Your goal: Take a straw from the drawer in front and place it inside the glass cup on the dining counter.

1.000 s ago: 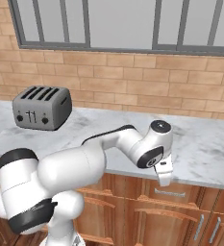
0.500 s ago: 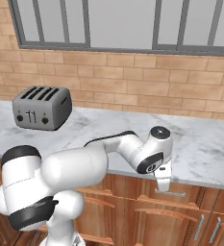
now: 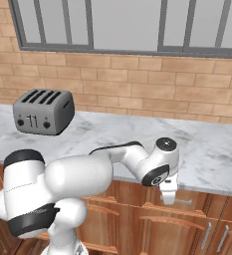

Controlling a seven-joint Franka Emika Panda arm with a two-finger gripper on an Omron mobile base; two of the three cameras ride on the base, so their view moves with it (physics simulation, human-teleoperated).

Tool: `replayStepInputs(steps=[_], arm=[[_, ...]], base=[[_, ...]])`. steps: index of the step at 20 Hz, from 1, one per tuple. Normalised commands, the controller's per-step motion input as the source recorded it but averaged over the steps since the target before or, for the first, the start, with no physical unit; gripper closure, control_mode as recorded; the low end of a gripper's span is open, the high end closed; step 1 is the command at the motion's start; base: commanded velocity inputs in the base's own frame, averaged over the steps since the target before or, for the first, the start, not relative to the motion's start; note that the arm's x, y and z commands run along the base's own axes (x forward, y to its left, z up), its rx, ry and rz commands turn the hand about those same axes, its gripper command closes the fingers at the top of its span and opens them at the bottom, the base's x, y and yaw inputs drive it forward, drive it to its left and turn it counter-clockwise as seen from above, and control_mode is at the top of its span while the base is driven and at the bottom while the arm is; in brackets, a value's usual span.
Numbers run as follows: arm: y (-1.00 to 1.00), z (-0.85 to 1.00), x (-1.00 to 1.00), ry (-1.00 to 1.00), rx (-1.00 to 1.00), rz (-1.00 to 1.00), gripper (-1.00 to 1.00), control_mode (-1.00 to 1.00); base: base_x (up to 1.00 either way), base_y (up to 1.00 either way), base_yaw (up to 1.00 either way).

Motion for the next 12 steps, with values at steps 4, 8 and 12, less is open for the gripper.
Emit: replayStepInputs(steps=[4,8,12], arm=[[-0.01,-0.15,-0.16,-0.02,0.00,-0.03,-1.00,-1.00],[0.00,-0.15,-0.16,-0.04,0.00,0.00,-1.00,-1.00],[0.00,-0.14,-0.19,-0.05,0.00,0.00,-1.00,-1.00]], base=[[0.00,0.00,0.00],[0.00,0.00,0.00],[0.00,0.00,0.00]])
